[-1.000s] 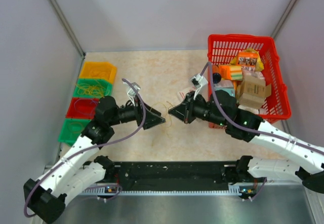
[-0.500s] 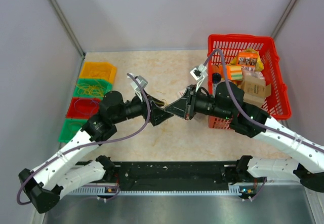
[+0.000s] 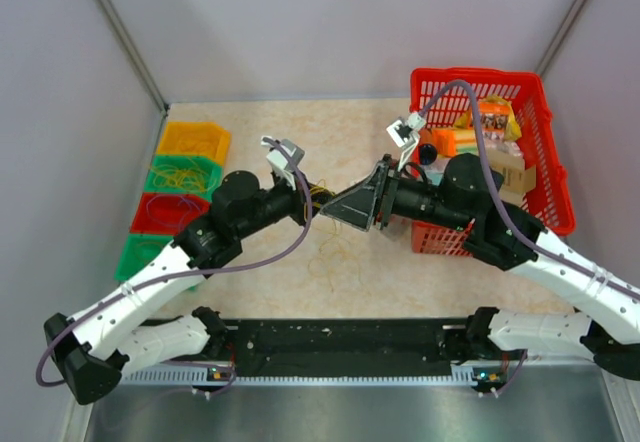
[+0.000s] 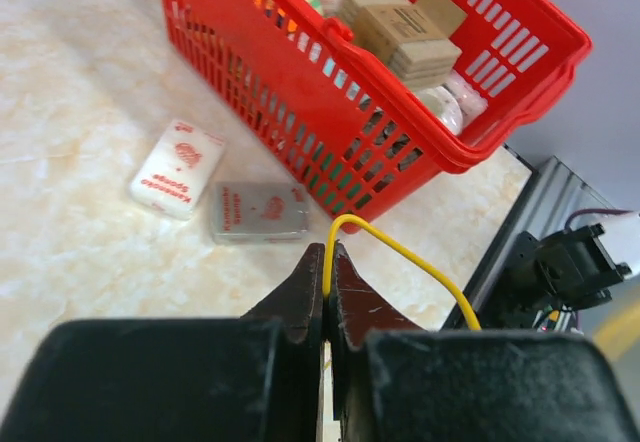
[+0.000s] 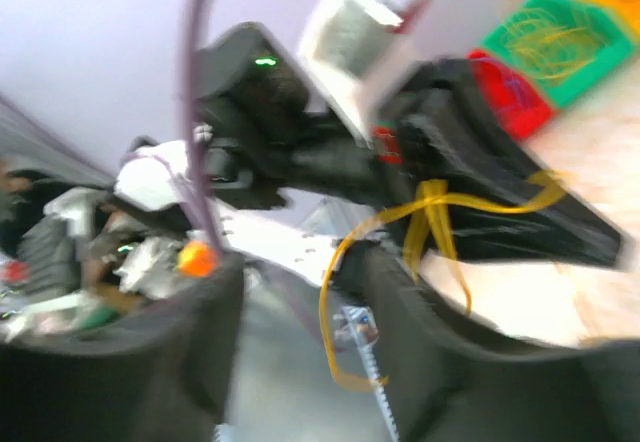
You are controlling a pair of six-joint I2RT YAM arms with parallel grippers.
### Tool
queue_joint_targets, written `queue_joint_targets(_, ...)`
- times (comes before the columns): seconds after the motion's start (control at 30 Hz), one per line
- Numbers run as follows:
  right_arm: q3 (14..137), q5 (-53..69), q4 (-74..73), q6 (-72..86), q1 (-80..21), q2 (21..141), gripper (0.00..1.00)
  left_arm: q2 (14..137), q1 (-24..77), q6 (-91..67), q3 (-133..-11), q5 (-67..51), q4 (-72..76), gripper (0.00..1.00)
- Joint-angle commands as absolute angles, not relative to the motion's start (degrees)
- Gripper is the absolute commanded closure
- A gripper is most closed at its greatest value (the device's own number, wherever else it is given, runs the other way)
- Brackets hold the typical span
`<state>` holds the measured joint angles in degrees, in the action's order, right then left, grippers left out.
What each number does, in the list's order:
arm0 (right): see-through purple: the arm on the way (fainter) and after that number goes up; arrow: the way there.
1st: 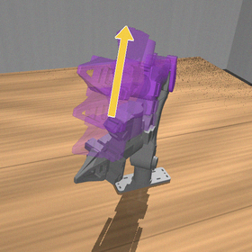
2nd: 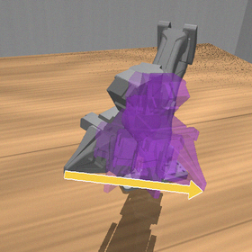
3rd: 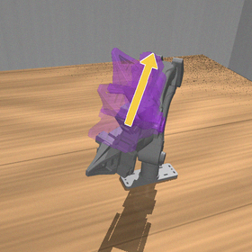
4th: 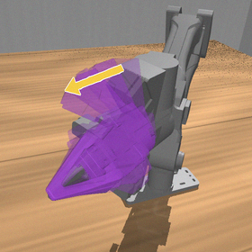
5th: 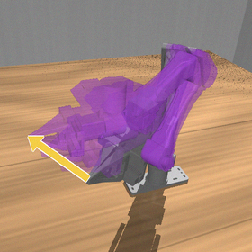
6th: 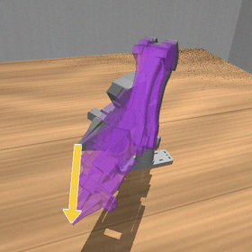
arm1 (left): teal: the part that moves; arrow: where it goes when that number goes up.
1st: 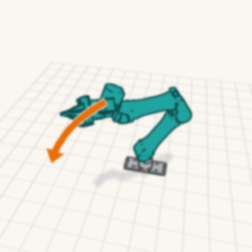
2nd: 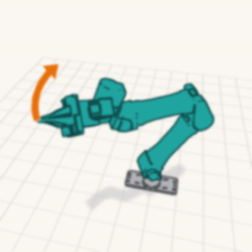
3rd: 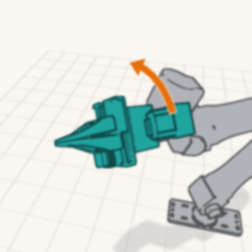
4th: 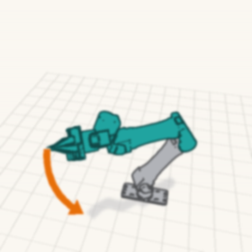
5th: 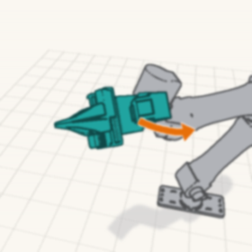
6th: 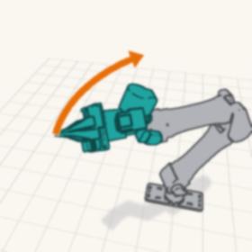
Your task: Untangle the cables
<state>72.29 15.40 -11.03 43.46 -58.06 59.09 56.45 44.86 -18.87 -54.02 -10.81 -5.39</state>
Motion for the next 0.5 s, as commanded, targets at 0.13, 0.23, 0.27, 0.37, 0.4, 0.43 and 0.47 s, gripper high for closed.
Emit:
queue_joint_targets(0.13,62.6,-1.9,-22.9,20.9,-57.7,54.3,0.24,47.9,44.4,-20.5,-59.2,-5.4,-9.4,1.0)
queue_joint_targets(0.23,56.9,3.1,-18.0,16.7,-57.7,54.1,0.25,48.9,44.4,-23.3,-64.2,-5.6,-14.5,1.0)
queue_joint_targets(0.27,54.8,3.4,-15.0,16.7,-57.7,53.8,0.25,49.0,44.4,-24.0,-65.6,-5.2,-16.1,1.0)
queue_joint_targets(0.37,51.7,1.3,-10.6,17.6,-57.7,55.1,0.24,49.3,44.3,-25.5,-71.0,-1.2,-21.5,1.0)
queue_joint_targets(0.4,51.8,0.6,-10.5,17.6,-57.7,56.6,0.24,49.3,44.3,-26.0,-73.1,-0.6,-22.9,1.0)
queue_joint_targets(0.43,52.2,0.8,-10.3,17.2,-57.7,57.9,0.25,49.2,44.3,-26.5,-75.0,1.6,-24.0,1.0)
queue_joint_targets(0.47,51.9,1.4,-9.0,16.9,-57.7,59.0,0.25,49.3,44.3,-26.8,-76.5,1.4,-24.4,1.0)
